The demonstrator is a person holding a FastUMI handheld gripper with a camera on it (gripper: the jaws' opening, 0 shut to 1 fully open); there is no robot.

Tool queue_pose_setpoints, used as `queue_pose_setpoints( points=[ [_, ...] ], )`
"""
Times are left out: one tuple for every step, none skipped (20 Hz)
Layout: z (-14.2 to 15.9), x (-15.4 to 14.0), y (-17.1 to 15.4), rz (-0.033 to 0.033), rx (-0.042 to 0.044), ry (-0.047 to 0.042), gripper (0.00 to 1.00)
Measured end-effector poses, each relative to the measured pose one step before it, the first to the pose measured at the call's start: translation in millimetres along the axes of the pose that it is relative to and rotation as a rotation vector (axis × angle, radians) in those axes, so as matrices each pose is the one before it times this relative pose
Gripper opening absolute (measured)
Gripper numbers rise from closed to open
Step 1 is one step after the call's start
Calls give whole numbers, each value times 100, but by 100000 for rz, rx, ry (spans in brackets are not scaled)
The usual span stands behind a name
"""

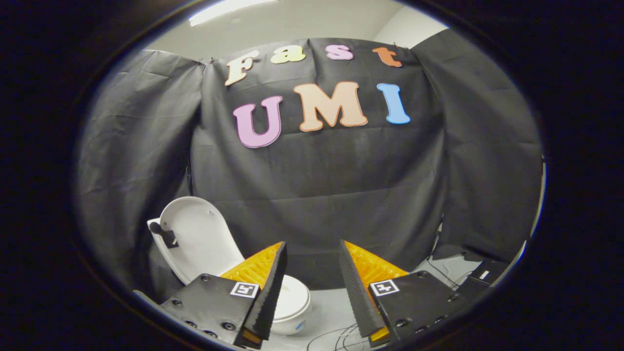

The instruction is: Open the toilet lid.

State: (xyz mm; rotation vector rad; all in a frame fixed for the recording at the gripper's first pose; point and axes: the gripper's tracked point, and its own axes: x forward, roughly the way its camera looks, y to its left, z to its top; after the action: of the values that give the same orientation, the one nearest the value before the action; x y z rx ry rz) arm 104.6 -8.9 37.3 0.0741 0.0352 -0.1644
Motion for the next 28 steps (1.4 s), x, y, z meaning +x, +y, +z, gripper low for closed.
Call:
queue_pose_setpoints(
  points=[
    [-524,85,-379,1404,1291,815,68],
    [-489,139,-218,1474,1281,1092,68],
    [-810,113,-435,464,557,1939,68],
    [-622,12,-448,166,65,1879,68],
    [-408,-191,-318,551,-159,898,68],
    [-285,-112,-246,668,-463,575,68],
    [-203,-141,-385,229,-499,-69,68],
    [-91,-73,-317,564,-238,-690,68],
    [-216,-167,-344,195,133,14,68],
    [-295,-115,-333,231,150,550,68],
    [-425,-111,-328,48,218,641,68],
    [-343,-152,-218,266,170,333,68],
    [-251,-136,-270,-154,110,363,68],
    [-297,-218,-224,-487,-493,1185,68],
    [31,135,-156,-565,214,-188,68],
    [-27,-242,12,-492,-777,33,68],
    [-146,-633,194,390,-1304,-195,68],
    [-213,-272,408,1375,-433,850,68],
    [-306,-83,282,1427,-445,997,68],
    [46,-23,423,2019,946,-39,68],
    [-252,-377,283,1107,129,781,68],
    [-273,-223,261,1418,-166,1216,68],
    [-442,-265,377,1479,-375,1214,69],
    [-480,-441,428,1639,94,1443,69],
    [399,-401,200,1084,-1460,-1335,69],
    [181,-373,-50,-361,-320,-335,68],
    [329,-383,-232,-376,-440,-1657,68],
    [346,-597,227,790,102,-1682,68]
  ],
)
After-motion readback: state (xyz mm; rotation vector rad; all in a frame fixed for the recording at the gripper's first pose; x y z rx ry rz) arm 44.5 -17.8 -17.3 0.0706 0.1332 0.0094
